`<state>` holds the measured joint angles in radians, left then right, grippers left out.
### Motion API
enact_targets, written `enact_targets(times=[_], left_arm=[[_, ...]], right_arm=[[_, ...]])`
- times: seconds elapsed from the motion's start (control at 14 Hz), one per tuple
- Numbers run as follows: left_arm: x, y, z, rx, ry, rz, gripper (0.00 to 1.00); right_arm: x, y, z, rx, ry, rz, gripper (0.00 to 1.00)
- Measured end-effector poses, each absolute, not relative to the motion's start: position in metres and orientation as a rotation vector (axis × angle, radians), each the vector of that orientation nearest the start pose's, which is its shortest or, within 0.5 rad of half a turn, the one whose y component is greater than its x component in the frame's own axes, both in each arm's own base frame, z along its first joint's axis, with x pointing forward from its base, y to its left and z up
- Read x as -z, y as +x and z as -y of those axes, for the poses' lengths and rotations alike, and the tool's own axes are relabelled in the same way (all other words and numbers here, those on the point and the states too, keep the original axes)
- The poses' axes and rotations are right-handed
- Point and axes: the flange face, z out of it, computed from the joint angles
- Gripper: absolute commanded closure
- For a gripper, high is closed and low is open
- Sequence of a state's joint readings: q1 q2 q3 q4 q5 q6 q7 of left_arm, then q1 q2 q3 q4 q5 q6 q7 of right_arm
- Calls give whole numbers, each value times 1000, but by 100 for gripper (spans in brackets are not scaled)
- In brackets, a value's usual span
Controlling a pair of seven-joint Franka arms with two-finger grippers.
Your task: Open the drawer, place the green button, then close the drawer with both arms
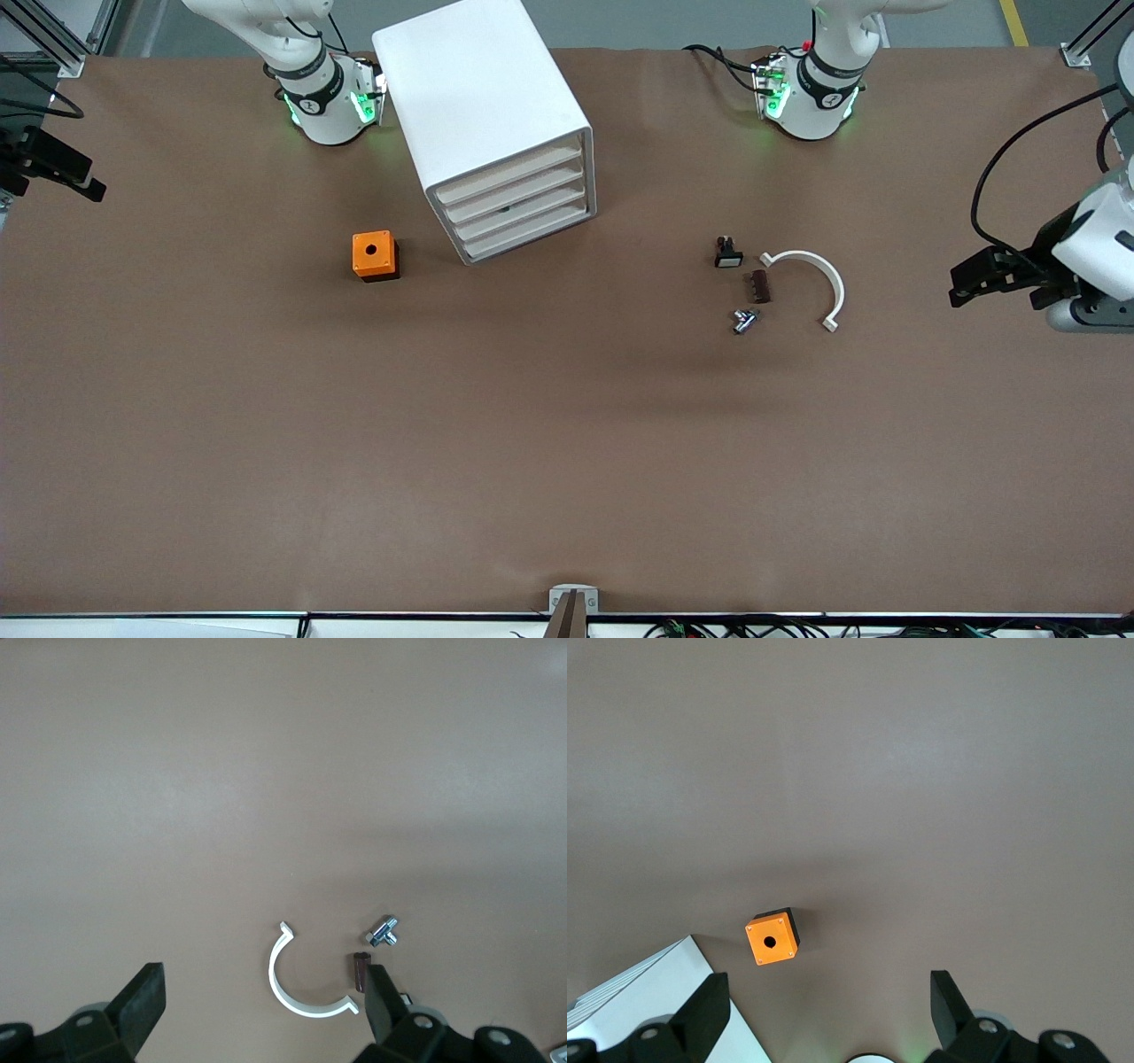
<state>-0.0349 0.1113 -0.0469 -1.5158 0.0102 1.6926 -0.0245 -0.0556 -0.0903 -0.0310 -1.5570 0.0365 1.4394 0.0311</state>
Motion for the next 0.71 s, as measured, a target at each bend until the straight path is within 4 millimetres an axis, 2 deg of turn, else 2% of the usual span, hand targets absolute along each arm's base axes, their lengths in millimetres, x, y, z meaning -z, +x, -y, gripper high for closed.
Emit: enact_targets(times=[0.29, 0.5, 0.71], left_arm=[[-618, 576, 46, 162, -3134, -87, 1], [-634, 563, 43, 119, -3133, -81, 1], [-639, 559, 41, 96, -3133, -73, 1]], right_arm=[[-668, 510, 41, -41, -3096, -175, 0], [-668, 511, 41, -39, -3096, -175, 0], [-667, 510, 41, -43, -3096, -177, 0]])
